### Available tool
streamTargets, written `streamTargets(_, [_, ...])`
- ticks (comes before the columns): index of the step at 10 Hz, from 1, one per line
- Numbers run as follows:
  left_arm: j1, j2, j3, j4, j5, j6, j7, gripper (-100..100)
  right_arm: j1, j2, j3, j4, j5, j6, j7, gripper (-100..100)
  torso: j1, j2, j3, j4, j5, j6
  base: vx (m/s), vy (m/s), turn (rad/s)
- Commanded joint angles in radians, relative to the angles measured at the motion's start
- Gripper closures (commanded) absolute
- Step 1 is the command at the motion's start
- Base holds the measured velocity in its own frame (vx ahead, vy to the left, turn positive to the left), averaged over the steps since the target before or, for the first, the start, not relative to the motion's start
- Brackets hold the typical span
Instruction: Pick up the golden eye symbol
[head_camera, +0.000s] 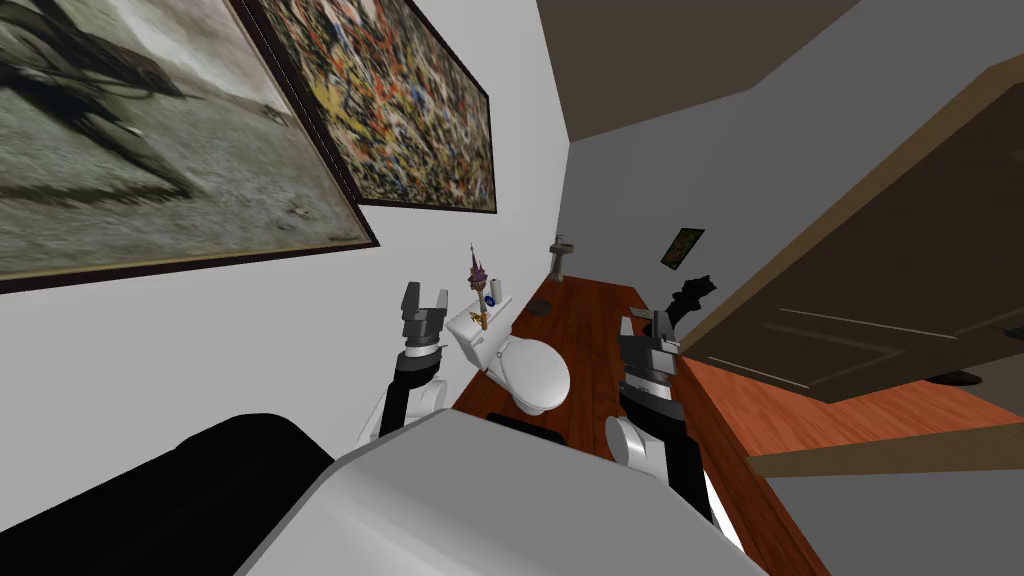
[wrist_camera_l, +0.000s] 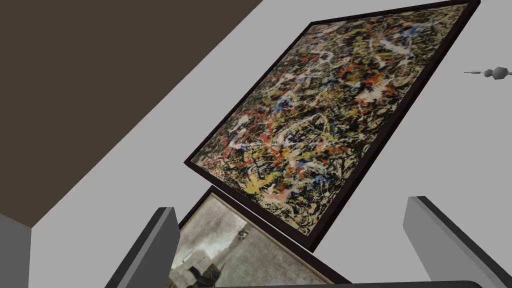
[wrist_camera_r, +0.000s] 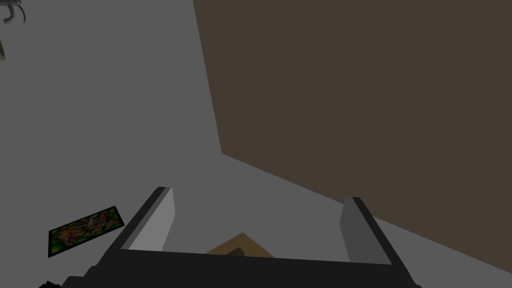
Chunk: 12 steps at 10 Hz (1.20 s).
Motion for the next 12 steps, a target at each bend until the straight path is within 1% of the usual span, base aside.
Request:
streamTargets(1, [-0.007, 0.035, -0.005, 0.016, -0.002, 0.018, 0.002, -100, 0.0, 0.0, 0.0, 0.0, 0.0, 0.0, 0.0, 0, 0.0, 0.0, 0.0, 0.0, 0.0, 0.0, 0.005, 0.017, -0.056])
streamTargets(3, [-0.025, 0.078, -0.017, 0.054, -0.007, 0.062, 0.007, -100, 0.0, 0.0, 0.0, 0.0, 0.0, 0.0, 0.0, 0, 0.003, -0.001, 0.0, 0.0, 0.001, 0.0, 0.007, 0.053, -0.078])
streamTargets(7, [-0.05, 0.109, -0.034, 0.108, -0.014, 0.125, 0.015, -100, 0.0, 0.0, 0.0, 0.0, 0.0, 0.0, 0.0, 0, 0.004, -0.001, 0.0, 0.0, 0.001, 0.0, 0.003, 0.06, -0.066])
streamTargets(8, [-0.065, 0.12, -0.044, 0.14, -0.018, 0.162, 0.019, -100, 0.0, 0.0, 0.0, 0.0, 0.0, 0.0, 0.0, 0, 0.004, -0.001, -0.001, 0.0, 0.001, 0.0, 0.012, 0.069, -0.11])
streamTargets(12, [-0.098, 0.138, -0.066, 0.212, -0.027, 0.246, 0.029, -100, 0.0, 0.0, 0.0, 0.0, 0.0, 0.0, 0.0, 0, 0.005, 0.0, 0.0, 0.0, 0.001, 0.0, -0.001, 0.073, -0.087])
